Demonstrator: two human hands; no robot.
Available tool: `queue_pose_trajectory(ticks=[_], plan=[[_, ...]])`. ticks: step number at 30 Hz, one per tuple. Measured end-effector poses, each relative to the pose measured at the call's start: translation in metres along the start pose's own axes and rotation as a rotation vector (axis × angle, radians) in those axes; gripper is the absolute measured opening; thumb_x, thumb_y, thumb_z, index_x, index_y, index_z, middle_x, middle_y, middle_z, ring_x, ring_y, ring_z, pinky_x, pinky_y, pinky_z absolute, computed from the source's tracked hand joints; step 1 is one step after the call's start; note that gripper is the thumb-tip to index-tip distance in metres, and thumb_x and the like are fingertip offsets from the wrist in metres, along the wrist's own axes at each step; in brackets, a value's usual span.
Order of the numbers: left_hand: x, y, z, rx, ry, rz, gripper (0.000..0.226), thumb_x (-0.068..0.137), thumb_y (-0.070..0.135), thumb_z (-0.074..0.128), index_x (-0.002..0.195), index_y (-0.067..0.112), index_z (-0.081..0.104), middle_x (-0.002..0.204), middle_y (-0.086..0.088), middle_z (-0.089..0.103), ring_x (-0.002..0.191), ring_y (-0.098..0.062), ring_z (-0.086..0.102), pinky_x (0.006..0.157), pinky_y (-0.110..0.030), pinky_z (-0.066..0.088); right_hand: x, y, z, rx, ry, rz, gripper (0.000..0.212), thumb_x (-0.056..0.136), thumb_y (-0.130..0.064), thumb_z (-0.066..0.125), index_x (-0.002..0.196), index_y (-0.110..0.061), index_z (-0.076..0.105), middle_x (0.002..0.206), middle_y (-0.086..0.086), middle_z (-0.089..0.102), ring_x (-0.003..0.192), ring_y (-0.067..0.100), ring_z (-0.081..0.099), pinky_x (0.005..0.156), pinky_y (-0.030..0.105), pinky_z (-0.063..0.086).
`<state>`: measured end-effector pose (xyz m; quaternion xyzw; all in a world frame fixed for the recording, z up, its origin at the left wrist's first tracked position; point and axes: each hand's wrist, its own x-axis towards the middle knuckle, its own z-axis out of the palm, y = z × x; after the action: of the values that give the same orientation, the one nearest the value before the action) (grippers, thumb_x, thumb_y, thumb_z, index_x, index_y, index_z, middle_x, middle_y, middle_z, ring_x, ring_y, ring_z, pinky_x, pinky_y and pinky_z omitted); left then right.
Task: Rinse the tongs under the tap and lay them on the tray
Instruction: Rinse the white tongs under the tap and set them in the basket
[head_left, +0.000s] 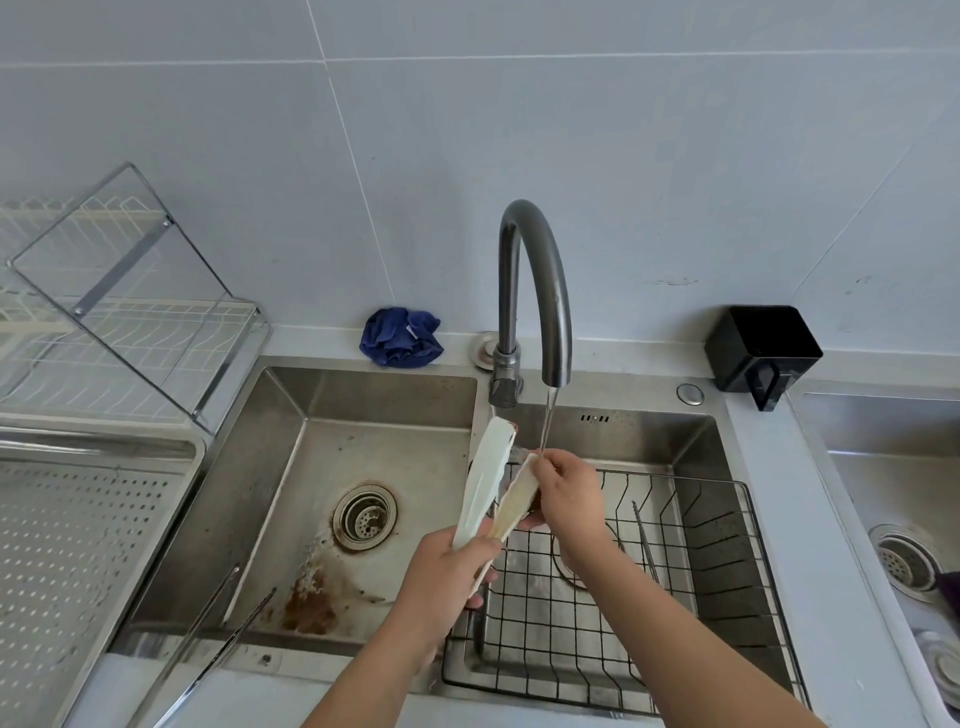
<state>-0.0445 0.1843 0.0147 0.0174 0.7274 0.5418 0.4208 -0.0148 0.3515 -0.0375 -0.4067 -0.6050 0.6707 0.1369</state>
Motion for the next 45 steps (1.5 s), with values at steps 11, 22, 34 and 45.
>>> queue_pose_trajectory(ticks=[11, 22, 34, 45], plan=[[0.002, 0.002, -0.002, 0.001, -0.01, 0.013, 0.028, 0.078, 0.028, 0.068, 0.104, 0.018, 0.072, 0.087, -0.003, 0.067, 0.075, -0.015, 0.062, 0.06, -0.029, 0.046, 0.001, -0.001, -0.003, 0.026, 0.013, -0.004, 0.02, 0.103, -0.022, 0.057, 0.094, -0.013, 0.073, 0.085, 0.025, 0.073, 0.071, 0.034, 0.076, 0.056, 0.042, 0.063], [0.003, -0.005, -0.008, -0.26, -0.056, -0.087, 0.023, 0.091, 0.018, 0.065, 0.104, 0.003, 0.076, 0.091, -0.019, 0.073, 0.073, -0.031, 0.069, 0.054, -0.032, 0.05, -0.011, 0.007, 0.004, 0.921, -0.281, 0.243, 0.032, 0.103, -0.034, 0.052, 0.112, -0.006, 0.063, 0.087, 0.011, 0.065, 0.073, 0.025, 0.06, 0.077, 0.042, 0.055], [0.014, 0.0, -0.001, -0.37, -0.066, -0.063, 0.02, 0.087, 0.019, 0.067, 0.092, 0.004, 0.079, 0.084, -0.019, 0.071, 0.072, -0.031, 0.069, 0.053, -0.033, 0.051, -0.006, -0.011, 0.021, 0.886, -0.167, 0.342, 0.052, 0.102, -0.054, 0.047, 0.103, -0.006, 0.066, 0.066, 0.003, 0.048, 0.054, 0.016, 0.044, 0.062, 0.034, 0.046], [0.023, 0.004, 0.007, -0.386, -0.084, -0.049, 0.031, 0.082, 0.025, 0.071, 0.099, 0.0, 0.078, 0.089, -0.024, 0.07, 0.076, -0.031, 0.066, 0.056, -0.032, 0.05, -0.007, -0.009, 0.021, 0.52, -0.207, 0.201, 0.037, 0.097, 0.002, 0.057, 0.129, -0.017, 0.054, 0.076, 0.011, 0.066, 0.064, 0.022, 0.062, 0.064, 0.037, 0.056]])
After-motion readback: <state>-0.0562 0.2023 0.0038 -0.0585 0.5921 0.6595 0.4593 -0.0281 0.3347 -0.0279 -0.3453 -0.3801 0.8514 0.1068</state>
